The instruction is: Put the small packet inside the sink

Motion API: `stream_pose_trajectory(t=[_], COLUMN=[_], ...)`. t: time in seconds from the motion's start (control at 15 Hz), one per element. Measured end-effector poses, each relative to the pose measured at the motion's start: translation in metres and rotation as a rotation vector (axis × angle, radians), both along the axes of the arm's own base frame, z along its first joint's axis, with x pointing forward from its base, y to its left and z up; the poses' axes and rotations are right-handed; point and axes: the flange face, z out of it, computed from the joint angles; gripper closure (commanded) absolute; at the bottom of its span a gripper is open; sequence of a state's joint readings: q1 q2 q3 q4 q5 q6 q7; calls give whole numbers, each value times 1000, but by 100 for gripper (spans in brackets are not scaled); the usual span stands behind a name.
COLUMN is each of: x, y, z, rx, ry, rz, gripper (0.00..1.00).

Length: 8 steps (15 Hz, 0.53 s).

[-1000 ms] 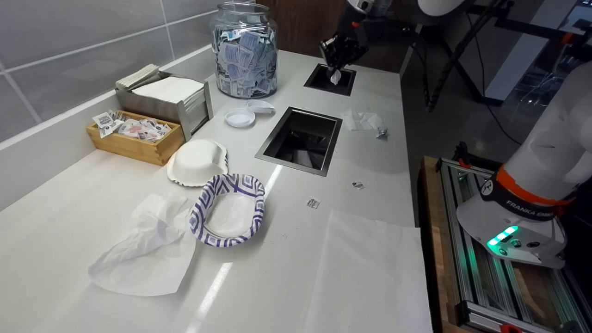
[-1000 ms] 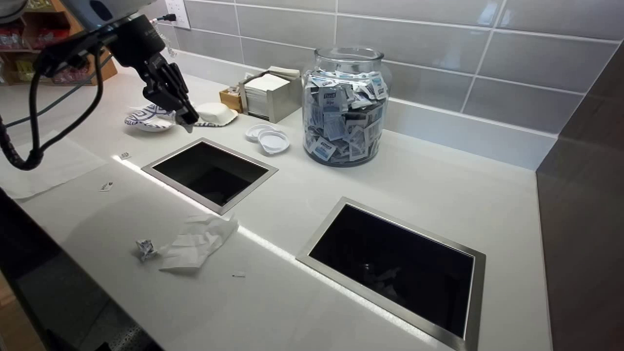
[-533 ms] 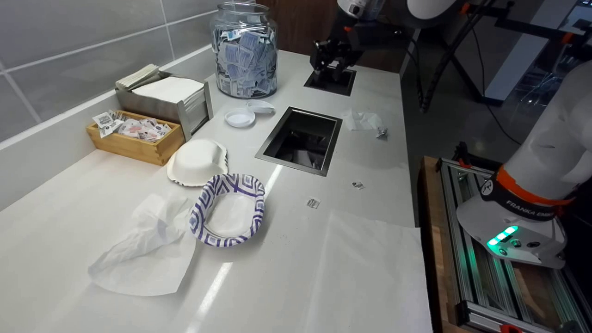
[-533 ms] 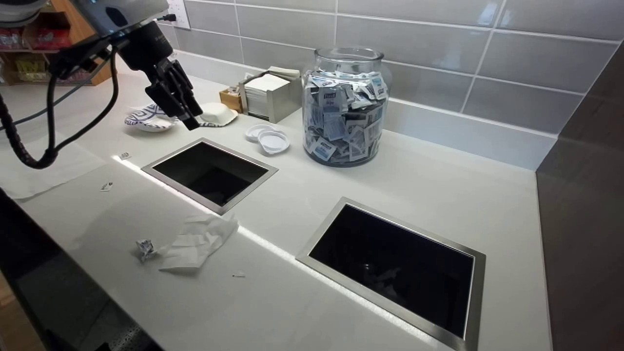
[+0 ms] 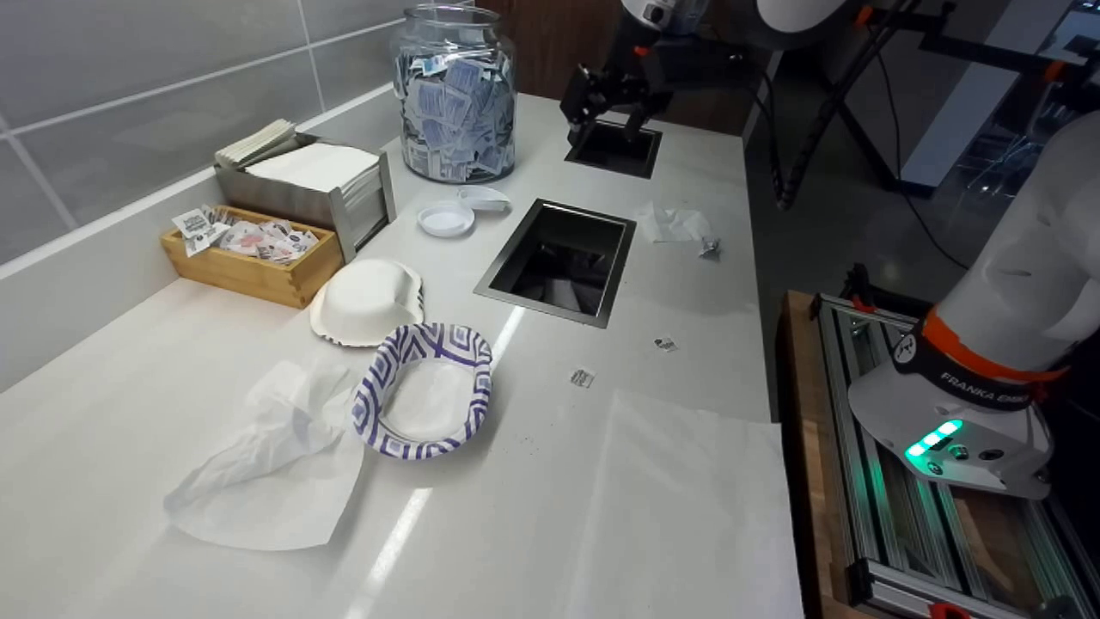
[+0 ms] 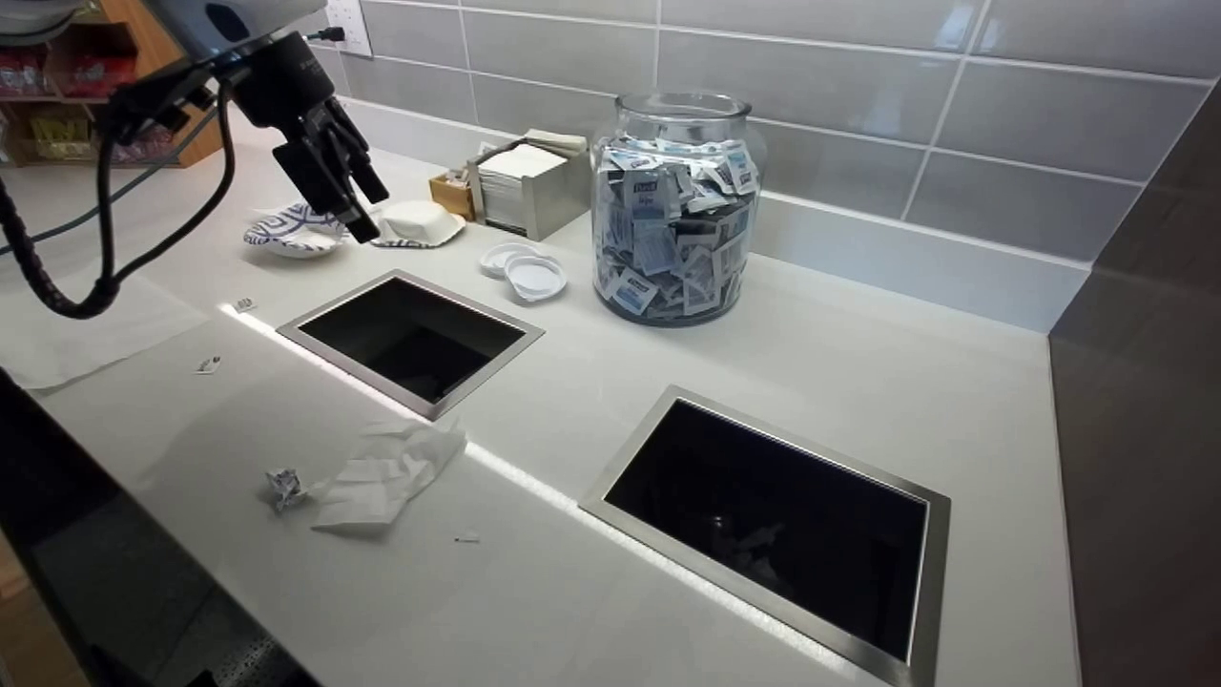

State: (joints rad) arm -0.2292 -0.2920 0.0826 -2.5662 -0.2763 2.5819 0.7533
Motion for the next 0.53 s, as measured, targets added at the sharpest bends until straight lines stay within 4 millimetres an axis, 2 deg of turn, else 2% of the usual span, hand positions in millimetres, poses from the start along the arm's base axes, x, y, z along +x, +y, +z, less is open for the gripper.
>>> stream_pose_trajectory(t=[0.27, 0.53], x=[-7, -6], y=[15, 13], z=[15, 14], rx=[-12, -10], ry=[1, 5], rz=[-7, -11], gripper=[0, 0])
